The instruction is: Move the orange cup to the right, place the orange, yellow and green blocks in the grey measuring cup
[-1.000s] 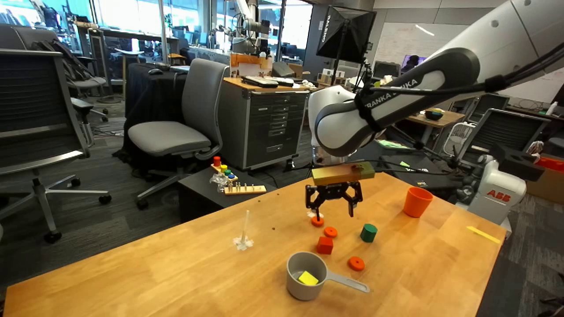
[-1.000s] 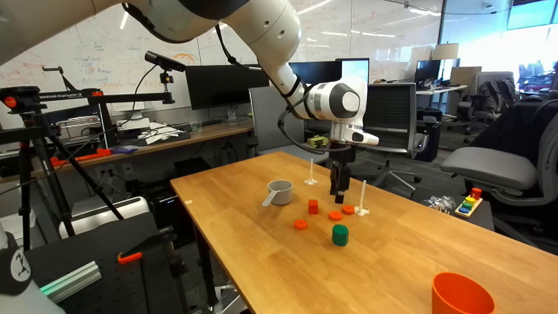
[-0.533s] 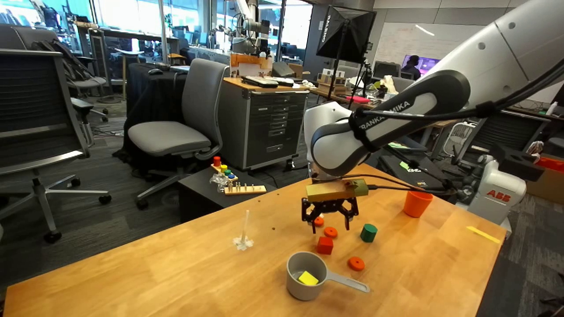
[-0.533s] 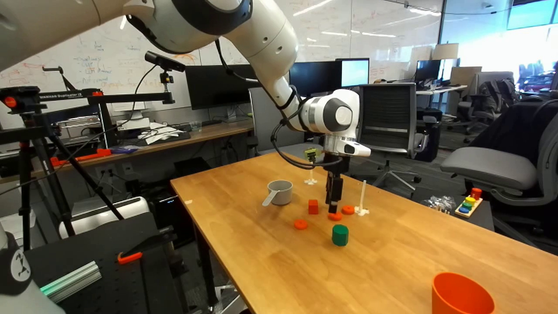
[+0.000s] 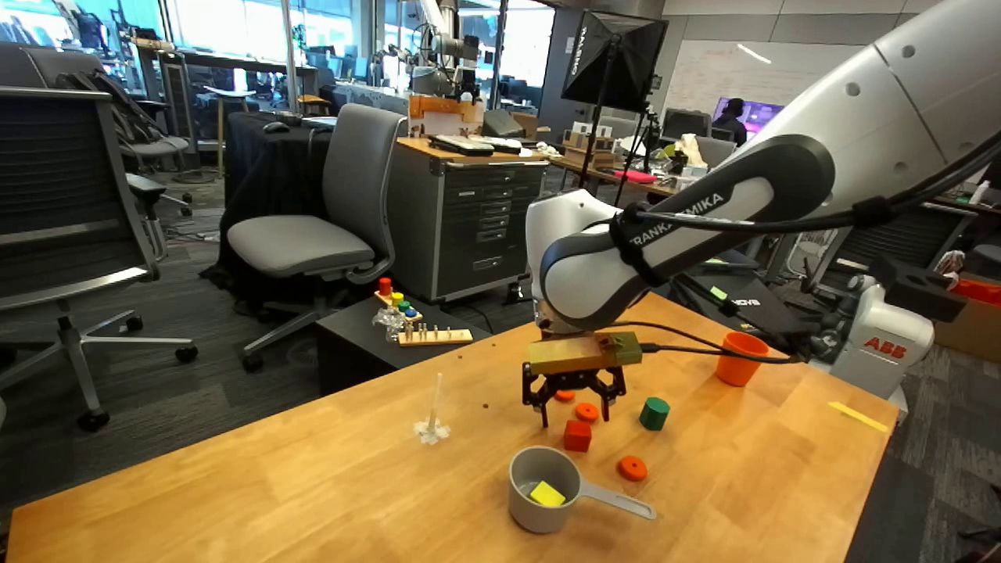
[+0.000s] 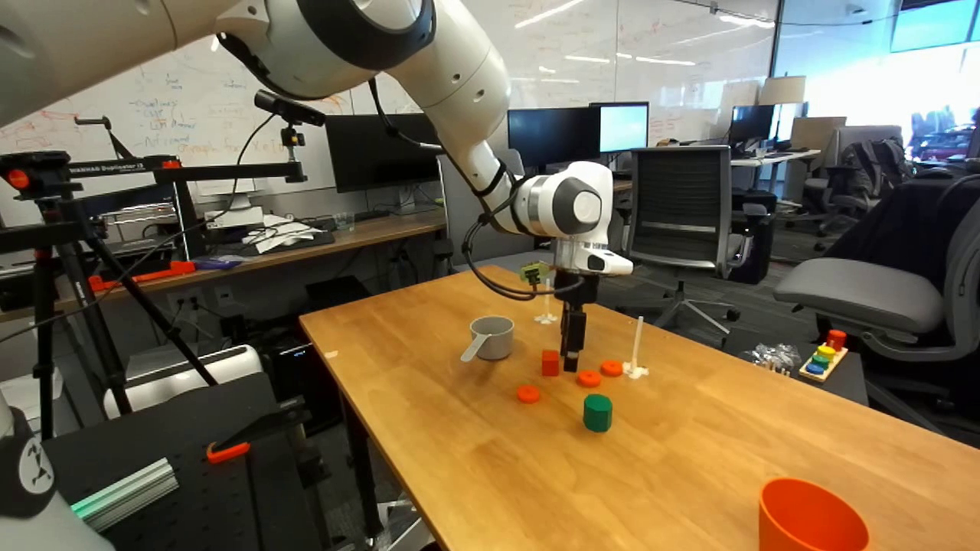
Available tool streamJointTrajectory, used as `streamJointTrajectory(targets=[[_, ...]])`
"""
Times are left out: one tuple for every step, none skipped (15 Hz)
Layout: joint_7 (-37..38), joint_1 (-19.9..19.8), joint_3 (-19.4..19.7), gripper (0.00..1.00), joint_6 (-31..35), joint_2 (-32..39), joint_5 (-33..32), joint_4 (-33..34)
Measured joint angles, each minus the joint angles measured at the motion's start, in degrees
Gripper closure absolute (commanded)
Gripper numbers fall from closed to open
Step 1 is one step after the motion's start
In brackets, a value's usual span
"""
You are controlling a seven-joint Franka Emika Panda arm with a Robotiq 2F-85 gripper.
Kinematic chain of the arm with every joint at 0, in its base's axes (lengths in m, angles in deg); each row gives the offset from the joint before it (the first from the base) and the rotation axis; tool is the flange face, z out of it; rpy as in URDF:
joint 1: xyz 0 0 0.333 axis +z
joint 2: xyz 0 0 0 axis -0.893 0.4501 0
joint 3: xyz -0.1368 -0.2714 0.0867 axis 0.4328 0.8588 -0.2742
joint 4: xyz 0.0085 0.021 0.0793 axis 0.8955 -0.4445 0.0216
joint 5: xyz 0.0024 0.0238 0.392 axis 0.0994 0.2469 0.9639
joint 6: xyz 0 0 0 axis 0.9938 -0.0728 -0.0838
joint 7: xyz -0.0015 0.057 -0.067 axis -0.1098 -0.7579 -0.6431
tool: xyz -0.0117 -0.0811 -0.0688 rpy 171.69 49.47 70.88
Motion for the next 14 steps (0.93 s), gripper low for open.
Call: streamJointTrajectory(targets=[[0.22, 0.05, -0.06, 0.0, 0.1, 0.03, 0.0, -0.11], [0.4, 0.05, -0.1, 0.0, 0.17, 0.04, 0.0, -0.28], [0.63, 0.03, -0.1, 0.0, 0.28, 0.04, 0.0, -0.53], [0.8, -0.03, -0.14, 0.0, 0.6, 0.0, 0.02, -0.72], [0.91, -0.14, -0.23, 0.0, 0.94, -0.08, 0.23, -0.97], [0.94, -0.33, -0.38, 0.0, 1.37, -0.16, 0.64, -1.32], [0.95, -0.61, -0.63, 0.0, 1.8, -0.2, 1.04, -1.61], [0.95, -0.87, -0.88, 0.0, 2.27, -0.21, 1.36, -1.86], [0.95, -1.07, -1.07, 0.0, 2.75, -0.22, 1.77, -2.16], [0.95, -1.2, -1.21, 0.0, 3.33, -0.24, 2.06, -2.51], [0.95, -1.28, -1.36, 0.0, 3.77, -0.26, 2.29, -2.89], [0.96, -1.31, -1.48, 0.0, 4.08, -0.26, 2.49, -3.22], [1.0, -1.3, -1.61, 0.0, 4.38, -0.27, 2.63, -3.54], [1.06, -1.3, -1.75, 0.0, 4.69, -0.27, 2.8, -3.87]])
